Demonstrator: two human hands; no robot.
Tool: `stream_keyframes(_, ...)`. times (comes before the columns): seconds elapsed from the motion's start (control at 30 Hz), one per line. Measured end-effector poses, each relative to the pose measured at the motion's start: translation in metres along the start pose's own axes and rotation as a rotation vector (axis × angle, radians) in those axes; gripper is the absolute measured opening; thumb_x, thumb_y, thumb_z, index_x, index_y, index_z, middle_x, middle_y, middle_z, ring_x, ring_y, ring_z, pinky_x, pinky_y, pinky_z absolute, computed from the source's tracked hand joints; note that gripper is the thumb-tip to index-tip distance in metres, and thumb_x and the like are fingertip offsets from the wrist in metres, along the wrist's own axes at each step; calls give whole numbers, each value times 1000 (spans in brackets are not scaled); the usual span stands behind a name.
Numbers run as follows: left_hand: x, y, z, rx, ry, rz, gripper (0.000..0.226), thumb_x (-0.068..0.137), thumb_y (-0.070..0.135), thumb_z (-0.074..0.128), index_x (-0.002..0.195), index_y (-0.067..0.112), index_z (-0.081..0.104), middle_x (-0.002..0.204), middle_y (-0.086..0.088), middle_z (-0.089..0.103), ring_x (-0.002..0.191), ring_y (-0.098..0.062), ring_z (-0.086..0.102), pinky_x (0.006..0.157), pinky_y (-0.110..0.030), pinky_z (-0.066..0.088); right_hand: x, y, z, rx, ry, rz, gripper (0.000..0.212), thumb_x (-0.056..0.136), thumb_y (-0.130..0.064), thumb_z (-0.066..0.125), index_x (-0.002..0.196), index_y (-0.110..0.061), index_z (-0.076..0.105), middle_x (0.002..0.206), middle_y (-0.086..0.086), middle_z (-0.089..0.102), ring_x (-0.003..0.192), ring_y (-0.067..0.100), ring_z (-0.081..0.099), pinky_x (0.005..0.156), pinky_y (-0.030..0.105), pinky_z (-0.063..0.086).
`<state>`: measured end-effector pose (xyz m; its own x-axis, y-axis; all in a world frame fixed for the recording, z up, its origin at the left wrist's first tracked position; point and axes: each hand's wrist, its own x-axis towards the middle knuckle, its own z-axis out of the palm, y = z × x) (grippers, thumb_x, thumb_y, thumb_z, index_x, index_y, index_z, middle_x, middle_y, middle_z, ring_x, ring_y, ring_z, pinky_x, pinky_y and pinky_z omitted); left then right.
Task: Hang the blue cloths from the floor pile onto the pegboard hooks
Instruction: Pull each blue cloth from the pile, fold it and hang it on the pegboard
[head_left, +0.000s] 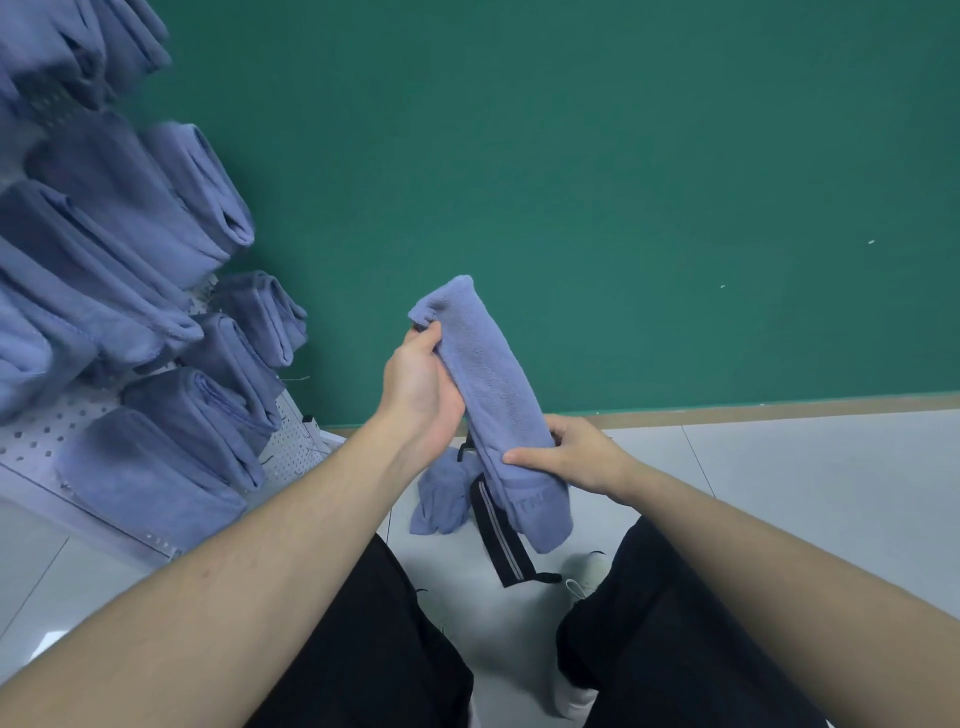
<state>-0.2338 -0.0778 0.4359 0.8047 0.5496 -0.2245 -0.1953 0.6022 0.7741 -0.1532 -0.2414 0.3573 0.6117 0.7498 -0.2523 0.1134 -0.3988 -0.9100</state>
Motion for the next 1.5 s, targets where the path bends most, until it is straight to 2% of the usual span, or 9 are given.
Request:
stream_keyframes(0.37, 18, -7, -39, -55, 224, -40, 34, 105, 23, 32, 120, 10, 60, 127, -16, 68, 119, -36, 64, 102, -55, 45, 32, -5, -7, -9, -147, 29, 49, 79, -32, 85, 112, -15, 53, 97, 6, 72, 86, 15, 64, 81, 30, 49)
stream_keyframes(0.5, 21, -8, -45, -107, 212, -27, 33, 107, 21, 31, 116, 8, 60, 111, -13, 70, 115, -31, 65, 99, -46, 50, 51, -25, 11, 171, -159, -16, 36, 86, -38, 78, 117, -28, 63, 107, -3, 76, 103, 14, 72, 98, 37, 53)
stream_keyframes(0.8, 17, 5, -114, -14, 192, 76, 28, 93, 21, 30, 101, 13, 55, 93, -9, 68, 84, -26, 65, 81, -41, 54, 96, -33, 21, -89, -249, -106, 11, 91, -32, 72, 94, -23, 68, 91, -8, 69, 84, 9, 62, 84, 30, 48)
stream_keyframes(0.93, 17, 4, -143, 392, 386, 165, 23, 95, 27, 41, 98, 17, 62, 91, -6, 67, 75, -16, 62, 66, -26, 50, 118, -34, 25, -312, -350, -145, 17, 91, -35, 72, 101, -20, 70, 97, -3, 71, 84, 7, 61, 82, 25, 49)
stream_keyframes(1.03, 18, -4, -162, 864, 353, 347, 17, 92, 25, 64, 103, 13, 63, 101, 9, 65, 90, 6, 59, 81, -12, 42, 137, -34, 35, -431, -412, -168, 21, 92, -33, 72, 88, -13, 66, 71, -11, 56, 59, 0, 46, 59, 15, 37)
stream_keyframes(1.13, 22, -6, -177, 1276, 152, 449, 48, 81, 48, 68, 121, 23, 58, 132, 15, 56, 123, 3, 49, 104, -15, 35, 158, -32, 49, -491, -506, -193, 22, 91, -31, 72, 80, -15, 62, 61, -15, 49, 53, 1, 41, 53, 15, 33)
stream_keyframes(1.3, 35, -12, -181, 1568, -101, 67, 68, 78, 68, 67, 138, 44, 46, 122, 10, 67, 110, -10, 61, 92, -26, 48, 179, -35, 84, -521, -749, -208, 9, 91, -34, 73, 88, -26, 71, 80, -13, 70, 74, 6, 64, 70, 19, 51)
stream_keyframes(1.4, 37, -18, -198, 1410, -21, -68, 36, 83, 47, 77, 109, 25, 67, 91, 13, 69, 80, 1, 60, 68, -10, 42, 191, -29, 105, -519, -814, -213, 13, 89, -38, 74, 93, -26, 72, 92, -3, 73, 86, 14, 67, 80, 29, 53)
stream_keyframes(1.5, 32, -22, -219, 1247, 96, -129, 38, 80, 37, 82, 80, 5, 61, 66, 4, 52, 57, -7, 43, 55, -21, 37, 201, -22, 123, -491, -924, -139, 11, 87, -46, 74, 82, -38, 69, 82, -19, 68, 79, -1, 64, 70, 14, 46)
